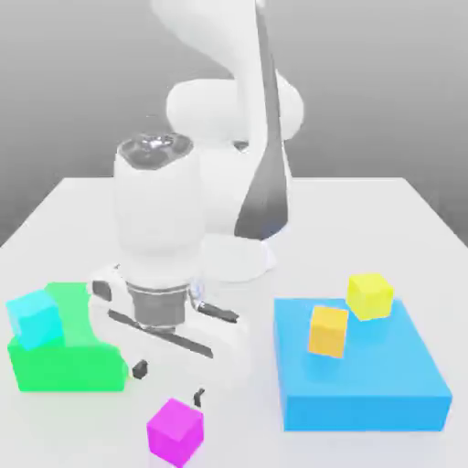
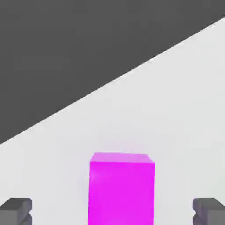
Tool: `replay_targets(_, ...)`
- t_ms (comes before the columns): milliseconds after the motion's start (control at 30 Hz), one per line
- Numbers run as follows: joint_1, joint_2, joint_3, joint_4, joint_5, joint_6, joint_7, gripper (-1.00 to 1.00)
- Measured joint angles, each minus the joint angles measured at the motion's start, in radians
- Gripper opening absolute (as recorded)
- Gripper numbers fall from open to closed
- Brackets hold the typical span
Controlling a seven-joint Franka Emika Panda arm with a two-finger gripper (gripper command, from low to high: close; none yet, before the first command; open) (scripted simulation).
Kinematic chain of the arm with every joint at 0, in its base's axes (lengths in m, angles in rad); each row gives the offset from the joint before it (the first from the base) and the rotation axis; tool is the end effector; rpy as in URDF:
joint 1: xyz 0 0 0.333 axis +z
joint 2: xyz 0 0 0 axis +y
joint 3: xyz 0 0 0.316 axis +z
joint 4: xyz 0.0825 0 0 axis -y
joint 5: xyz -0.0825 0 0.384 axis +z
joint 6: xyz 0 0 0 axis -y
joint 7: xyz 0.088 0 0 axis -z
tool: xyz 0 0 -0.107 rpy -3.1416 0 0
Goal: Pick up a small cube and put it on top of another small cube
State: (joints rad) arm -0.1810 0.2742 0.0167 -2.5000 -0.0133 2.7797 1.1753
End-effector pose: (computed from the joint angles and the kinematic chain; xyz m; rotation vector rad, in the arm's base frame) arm 0.4623 -0.0756 0.1796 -2.4723 1.9343 -0.0078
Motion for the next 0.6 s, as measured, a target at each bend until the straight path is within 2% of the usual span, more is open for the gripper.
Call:
replay_targets(100,0.002,0.109,-0.004,0.018,-0.003,0.086,0.005,0.00)
replay_targets(133,0.003,0.130,-0.005,0.022,-0.004,0.103,0.005,-1.00)
replay_targets(367,0.002,0.128,-0.004,0.022,-0.006,0.102,0.007,-1.00)
replay_targets(600,-0.018,-0.080,-0.023,-0.012,0.018,-0.072,0.061,-1.00)
